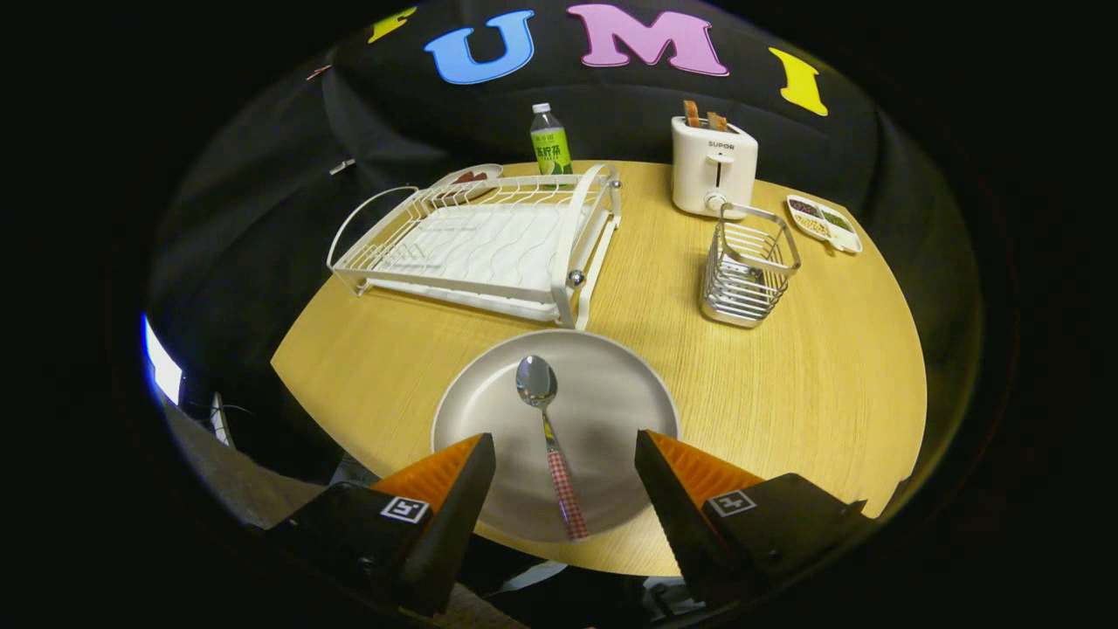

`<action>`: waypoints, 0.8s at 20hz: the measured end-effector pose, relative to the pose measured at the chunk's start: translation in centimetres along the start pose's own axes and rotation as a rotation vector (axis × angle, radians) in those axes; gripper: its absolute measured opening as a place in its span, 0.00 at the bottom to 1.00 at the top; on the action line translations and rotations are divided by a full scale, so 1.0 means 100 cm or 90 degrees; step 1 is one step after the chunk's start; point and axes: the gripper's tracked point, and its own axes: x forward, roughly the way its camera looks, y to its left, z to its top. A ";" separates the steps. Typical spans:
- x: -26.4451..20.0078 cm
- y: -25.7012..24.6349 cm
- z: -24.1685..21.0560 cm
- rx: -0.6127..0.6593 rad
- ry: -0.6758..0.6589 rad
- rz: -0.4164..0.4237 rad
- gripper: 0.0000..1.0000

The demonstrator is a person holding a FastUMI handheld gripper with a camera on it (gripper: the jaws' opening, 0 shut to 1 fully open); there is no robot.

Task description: Take the plate from the dish rack, then take the spoon from the basket and place it into the plate.

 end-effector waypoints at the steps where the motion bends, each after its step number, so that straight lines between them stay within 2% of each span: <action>1: -0.005 -0.004 0.009 0.003 -0.014 -0.009 0.99; 5: -0.056 -0.021 0.075 0.029 -0.140 -0.055 0.99; 10: -0.160 -0.060 0.188 0.030 -0.331 -0.153 0.98; 16: -0.273 -0.074 0.269 -0.047 -0.471 -0.231 0.99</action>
